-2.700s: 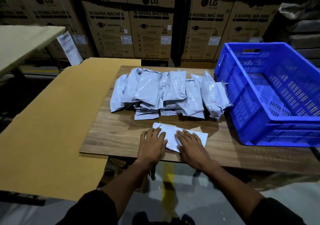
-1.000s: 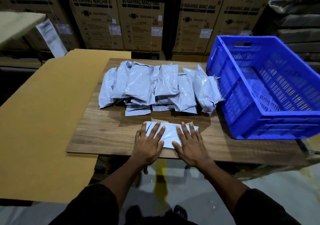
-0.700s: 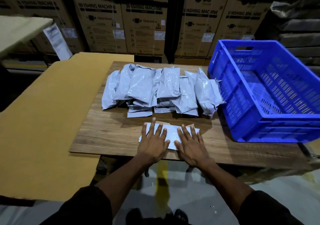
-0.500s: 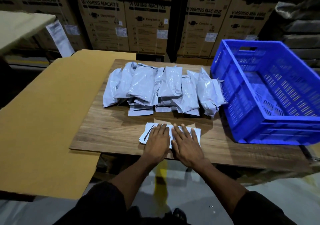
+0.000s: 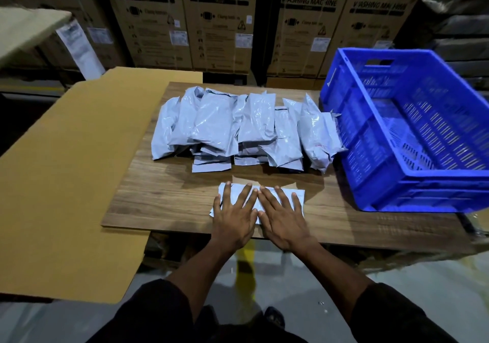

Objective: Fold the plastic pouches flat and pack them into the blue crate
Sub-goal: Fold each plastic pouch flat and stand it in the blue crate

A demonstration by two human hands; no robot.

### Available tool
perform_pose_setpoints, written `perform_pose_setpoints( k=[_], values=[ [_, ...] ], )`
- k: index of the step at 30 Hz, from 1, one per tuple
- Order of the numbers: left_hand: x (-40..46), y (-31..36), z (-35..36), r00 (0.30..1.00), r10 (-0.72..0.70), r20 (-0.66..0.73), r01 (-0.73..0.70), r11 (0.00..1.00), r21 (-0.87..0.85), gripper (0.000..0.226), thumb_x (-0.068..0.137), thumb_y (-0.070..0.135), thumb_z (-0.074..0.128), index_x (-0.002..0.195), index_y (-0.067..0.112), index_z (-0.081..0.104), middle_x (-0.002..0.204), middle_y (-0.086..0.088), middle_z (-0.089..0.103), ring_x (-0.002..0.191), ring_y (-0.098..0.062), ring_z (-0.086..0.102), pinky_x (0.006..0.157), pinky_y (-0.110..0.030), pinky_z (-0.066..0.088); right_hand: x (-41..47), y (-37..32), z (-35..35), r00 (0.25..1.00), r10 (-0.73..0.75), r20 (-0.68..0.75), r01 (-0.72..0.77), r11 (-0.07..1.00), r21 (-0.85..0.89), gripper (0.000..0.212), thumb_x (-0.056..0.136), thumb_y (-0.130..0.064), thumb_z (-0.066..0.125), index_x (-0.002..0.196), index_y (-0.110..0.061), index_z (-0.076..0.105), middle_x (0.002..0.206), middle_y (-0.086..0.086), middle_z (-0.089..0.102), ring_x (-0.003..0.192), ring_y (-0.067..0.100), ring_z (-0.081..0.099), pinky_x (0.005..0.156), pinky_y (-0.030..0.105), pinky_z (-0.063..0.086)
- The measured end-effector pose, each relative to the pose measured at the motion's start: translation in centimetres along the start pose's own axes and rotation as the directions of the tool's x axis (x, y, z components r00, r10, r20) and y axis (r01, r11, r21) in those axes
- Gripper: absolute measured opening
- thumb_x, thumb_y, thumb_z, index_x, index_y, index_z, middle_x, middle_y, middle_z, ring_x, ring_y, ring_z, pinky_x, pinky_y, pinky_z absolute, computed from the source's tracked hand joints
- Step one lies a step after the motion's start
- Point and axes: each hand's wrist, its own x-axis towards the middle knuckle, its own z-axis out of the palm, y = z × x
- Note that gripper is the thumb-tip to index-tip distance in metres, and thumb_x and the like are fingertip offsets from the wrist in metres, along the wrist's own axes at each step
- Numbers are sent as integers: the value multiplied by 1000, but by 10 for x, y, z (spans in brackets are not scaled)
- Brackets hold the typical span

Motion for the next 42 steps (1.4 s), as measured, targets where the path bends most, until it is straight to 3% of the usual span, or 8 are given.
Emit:
perform_pose_setpoints(
  k=[11,22,26,29,33,38,40,42],
  values=[
    [-2,-9,1,998,20,-55,-23,998,-62,56,102,56,40,150,29,49,156,-3,45,143,-53,30,103,-58,40,-14,22,-1,999,52,-11,-52,999,5,81,95,-70,0,160,-24,13,168,-2,10,154,23,0,123,50,3],
    [-3,-14,0,998,42,-36,-43,999,-25,58,100,57,37,153,35,43,160,1,40,143,-52,28,105,-60,32,-14,26,-13,995,10,99,-3,997,-72,95,87,-83,18,160,-25,4,168,7,-4,152,36,-12,120,56,-3],
    [1,-23,-2,998,58,40,-58,998,-11,59,99,60,33,154,39,40,161,6,37,144,-48,27,104,-60,34,-21,33,-23,976,-197,91,210,964,-163,78,94,-70,32,154,-20,32,163,13,25,151,41,15,119,61,16],
    [3,-22,-5,996,36,80,-33,999,-32,65,99,70,19,155,42,35,163,9,32,147,-48,22,107,-64,31,-18,35,-26,957,-250,145,267,957,-112,70,99,-61,32,153,-17,34,161,14,30,147,42,28,115,56,32],
    [1,-26,-12,990,128,64,-127,992,-12,81,93,81,21,160,36,24,170,7,14,154,-47,3,115,-69,3,-12,35,-29,957,-213,198,231,970,-76,69,104,-58,10,154,-15,32,161,15,30,145,41,33,111,53,38],
    [5,-32,-25,977,212,23,-213,969,125,54,90,39,57,140,20,51,148,-6,55,142,-36,40,112,-64,25,-15,30,-48,960,-200,197,212,976,-42,89,94,-64,-16,157,-18,27,165,6,21,145,34,34,111,47,40],
    [8,-30,-30,979,201,20,-202,971,125,51,82,15,59,132,24,57,138,-2,62,130,-32,53,106,-63,33,-19,27,-52,953,-254,162,270,959,-85,63,104,-51,10,158,-20,21,167,1,13,144,37,34,110,51,40],
    [10,-28,-37,979,204,16,-204,973,110,50,82,14,42,126,27,60,133,-1,65,122,-31,60,101,-65,39,-24,22,-53,915,-387,111,403,889,-218,68,96,-32,41,159,-24,17,167,-3,11,148,41,26,112,60,29]
  ],
)
